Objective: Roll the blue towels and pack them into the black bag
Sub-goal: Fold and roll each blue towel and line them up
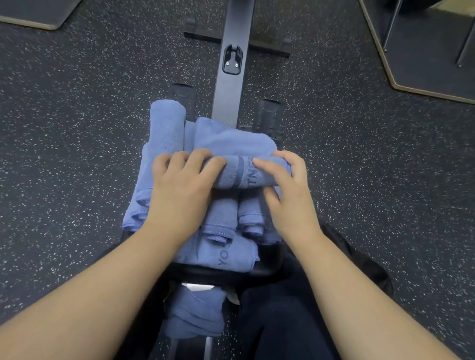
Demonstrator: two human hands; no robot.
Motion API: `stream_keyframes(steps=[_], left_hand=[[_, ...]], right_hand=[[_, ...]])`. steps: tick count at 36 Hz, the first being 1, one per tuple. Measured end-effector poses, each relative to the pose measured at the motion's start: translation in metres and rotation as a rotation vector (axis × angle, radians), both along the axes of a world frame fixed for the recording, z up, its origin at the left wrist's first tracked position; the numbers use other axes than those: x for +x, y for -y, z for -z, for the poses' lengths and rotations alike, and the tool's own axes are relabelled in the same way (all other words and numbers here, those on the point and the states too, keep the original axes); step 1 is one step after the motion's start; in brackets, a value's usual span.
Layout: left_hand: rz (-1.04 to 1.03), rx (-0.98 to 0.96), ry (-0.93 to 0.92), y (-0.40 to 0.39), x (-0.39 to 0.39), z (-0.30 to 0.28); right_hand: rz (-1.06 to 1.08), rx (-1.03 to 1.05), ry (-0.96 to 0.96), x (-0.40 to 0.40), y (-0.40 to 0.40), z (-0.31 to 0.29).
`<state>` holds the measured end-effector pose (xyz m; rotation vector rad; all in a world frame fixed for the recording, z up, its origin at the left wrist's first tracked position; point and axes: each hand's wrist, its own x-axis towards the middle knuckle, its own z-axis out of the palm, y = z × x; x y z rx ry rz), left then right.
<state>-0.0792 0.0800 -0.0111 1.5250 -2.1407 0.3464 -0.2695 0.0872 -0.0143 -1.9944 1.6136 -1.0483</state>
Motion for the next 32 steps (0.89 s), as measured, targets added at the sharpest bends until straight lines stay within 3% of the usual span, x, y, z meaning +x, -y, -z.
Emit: stream_keyframes(steps=[12, 32], left_hand=[[0.049, 0.008, 0.015, -0.026, 0.004, -0.006], [0.036, 0.233, 0.017, -0.054, 0.008, -0.001]], right_hand=[[0.024, 0.083, -0.033, -0.003, -0.035, -0.016], [-0.011, 0.313, -0.151, -0.003, -0.069, -0.025]])
